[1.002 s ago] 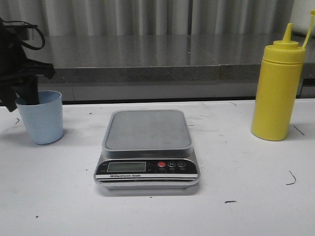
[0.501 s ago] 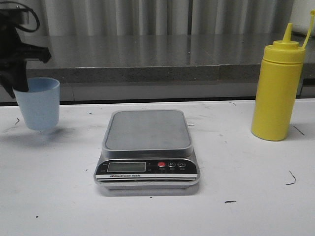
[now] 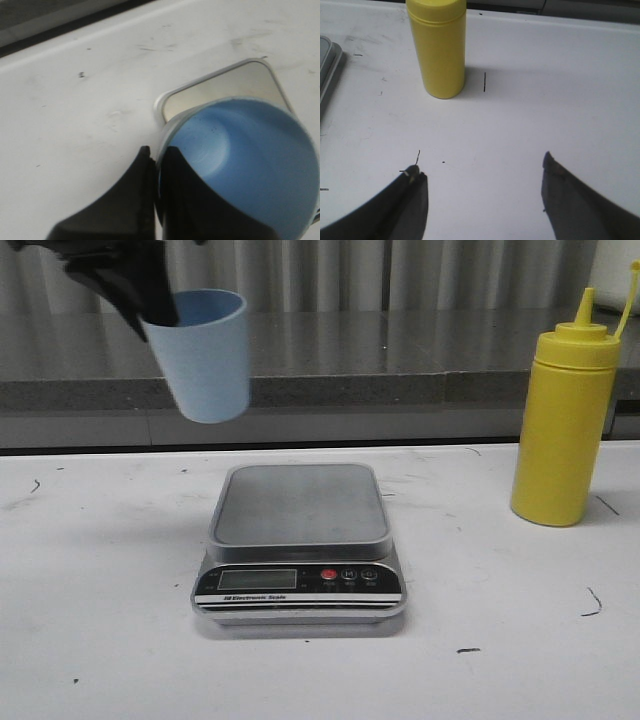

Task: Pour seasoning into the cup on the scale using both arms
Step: 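Lift the blue cup with the left gripper and set it on the scale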

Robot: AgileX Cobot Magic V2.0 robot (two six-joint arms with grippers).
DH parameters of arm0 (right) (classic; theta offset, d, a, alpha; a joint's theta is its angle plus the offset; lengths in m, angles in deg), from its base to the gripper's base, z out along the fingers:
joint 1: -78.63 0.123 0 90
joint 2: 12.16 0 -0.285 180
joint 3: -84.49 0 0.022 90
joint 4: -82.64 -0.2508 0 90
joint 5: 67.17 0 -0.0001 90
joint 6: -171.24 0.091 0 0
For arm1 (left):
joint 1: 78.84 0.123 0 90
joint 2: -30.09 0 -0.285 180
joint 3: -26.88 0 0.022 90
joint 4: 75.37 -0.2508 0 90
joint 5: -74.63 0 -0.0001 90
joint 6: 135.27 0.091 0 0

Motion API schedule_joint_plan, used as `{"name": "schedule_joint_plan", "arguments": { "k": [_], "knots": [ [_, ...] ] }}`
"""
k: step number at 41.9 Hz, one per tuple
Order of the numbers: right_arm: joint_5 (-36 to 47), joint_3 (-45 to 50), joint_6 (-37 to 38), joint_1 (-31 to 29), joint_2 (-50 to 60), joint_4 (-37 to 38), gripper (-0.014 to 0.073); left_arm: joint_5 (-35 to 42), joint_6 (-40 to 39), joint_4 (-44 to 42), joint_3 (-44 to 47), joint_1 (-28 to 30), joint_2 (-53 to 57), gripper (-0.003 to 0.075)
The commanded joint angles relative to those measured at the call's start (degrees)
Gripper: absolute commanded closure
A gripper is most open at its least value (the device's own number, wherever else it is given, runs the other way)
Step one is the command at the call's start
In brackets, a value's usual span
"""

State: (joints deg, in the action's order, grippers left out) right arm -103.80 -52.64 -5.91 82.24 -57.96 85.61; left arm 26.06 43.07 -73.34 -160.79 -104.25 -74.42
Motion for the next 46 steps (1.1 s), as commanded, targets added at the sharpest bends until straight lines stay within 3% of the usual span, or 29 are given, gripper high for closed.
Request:
{"name": "schedule_joint_plan", "arguments": {
  "k": [1, 14, 30, 33, 41, 46],
  "knots": [
    [3.35, -1.94, -0.46, -0.42, -0.35, 0.76, 0.0086, 2.46, -0.81, 0.44, -4.01, -2.79, -0.7, 0.074],
    [3.35, -1.94, -0.46, -0.42, -0.35, 0.76, 0.0086, 0.2, -2.28, 0.44, -11.27, -5.42, -9.63, 0.074],
    [3.35, -1.94, -0.46, -0.42, -0.35, 0.76, 0.0086, -0.65, -2.28, 0.31, -11.83, -5.42, -12.04, 0.0733],
    [3.35, -1.94, -0.46, -0.42, -0.35, 0.76, 0.0086, -0.75, -2.28, 0.31, -11.83, -5.42, -12.04, 0.068],
    [3.35, -1.94, -0.46, -0.42, -0.35, 0.76, 0.0086, -1.05, -2.28, 0.93, -11.83, -5.42, -12.04, 0.0418],
    [3.35, -1.94, -0.46, -0.42, -0.35, 0.76, 0.0086, -1.09, -2.28, 0.93, -11.83, -5.42, -11.15, 0.0349]
  ]
}}
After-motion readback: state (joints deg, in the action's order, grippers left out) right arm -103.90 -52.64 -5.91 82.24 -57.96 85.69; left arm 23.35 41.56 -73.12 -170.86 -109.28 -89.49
